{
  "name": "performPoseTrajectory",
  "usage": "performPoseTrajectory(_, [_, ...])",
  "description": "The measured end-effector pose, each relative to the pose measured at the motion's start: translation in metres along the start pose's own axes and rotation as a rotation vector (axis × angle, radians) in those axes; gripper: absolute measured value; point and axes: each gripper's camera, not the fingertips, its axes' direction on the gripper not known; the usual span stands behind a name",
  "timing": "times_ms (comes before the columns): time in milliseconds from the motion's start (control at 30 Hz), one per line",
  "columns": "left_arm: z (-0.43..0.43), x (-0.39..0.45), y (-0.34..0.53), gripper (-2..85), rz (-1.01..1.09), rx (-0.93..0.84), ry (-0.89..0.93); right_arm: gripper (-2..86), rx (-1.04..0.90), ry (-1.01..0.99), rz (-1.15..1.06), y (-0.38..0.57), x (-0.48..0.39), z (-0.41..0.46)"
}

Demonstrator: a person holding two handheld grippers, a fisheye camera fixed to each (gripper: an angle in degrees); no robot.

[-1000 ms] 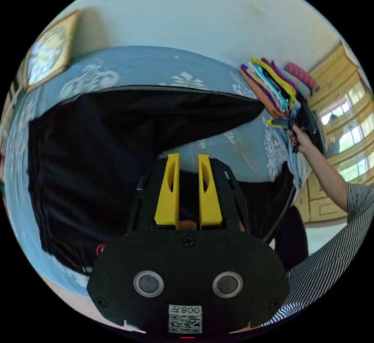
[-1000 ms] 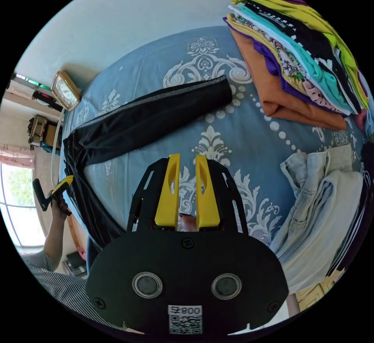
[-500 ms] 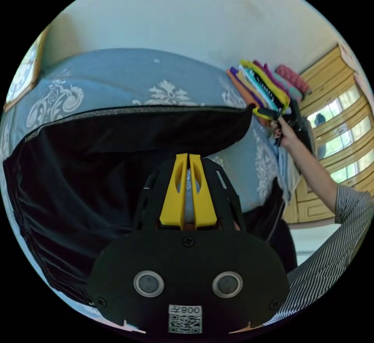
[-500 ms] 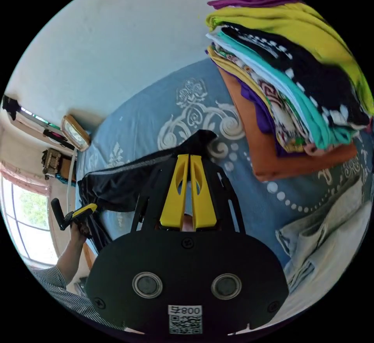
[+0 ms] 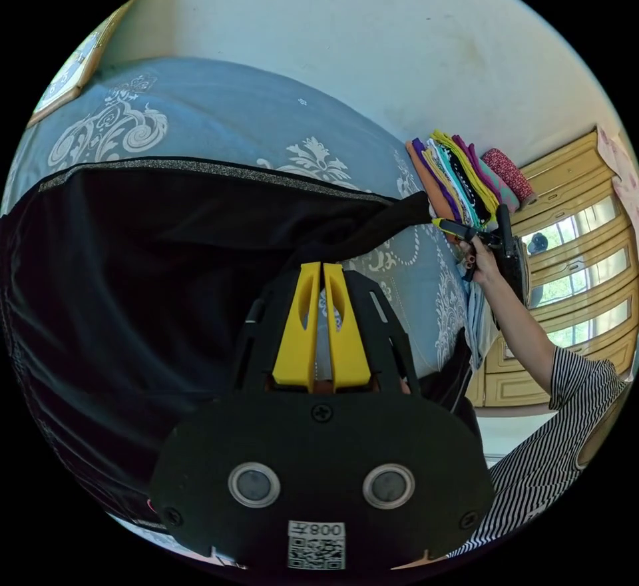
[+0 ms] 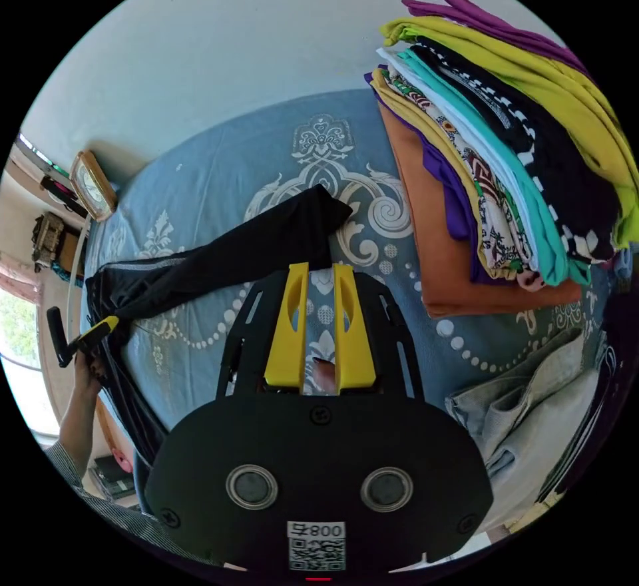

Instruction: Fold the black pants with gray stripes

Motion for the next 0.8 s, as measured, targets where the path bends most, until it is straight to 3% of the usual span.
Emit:
performPoseTrajectory(367, [-0.025, -0.008, 0.028, 0.7, 0.068, -0.031, 0.057, 1.9, -0.081, -0.017, -0.017, 0.012, 0.004, 0.004])
performPoseTrajectory(600, [-0.040, 0.000, 0.064, 0.9, 0.221, -0.165, 0.056, 0.9, -0.081, -0.055, -0.078, 0.095, 0.024, -0.056])
performPoseTrajectory(800, [-0.031, -0.014, 0.091, 1.6, 0.196, -0.272, 0.018, 1.2, -0.204, -0.076, 0.011, 0.159, 0.050, -0.039])
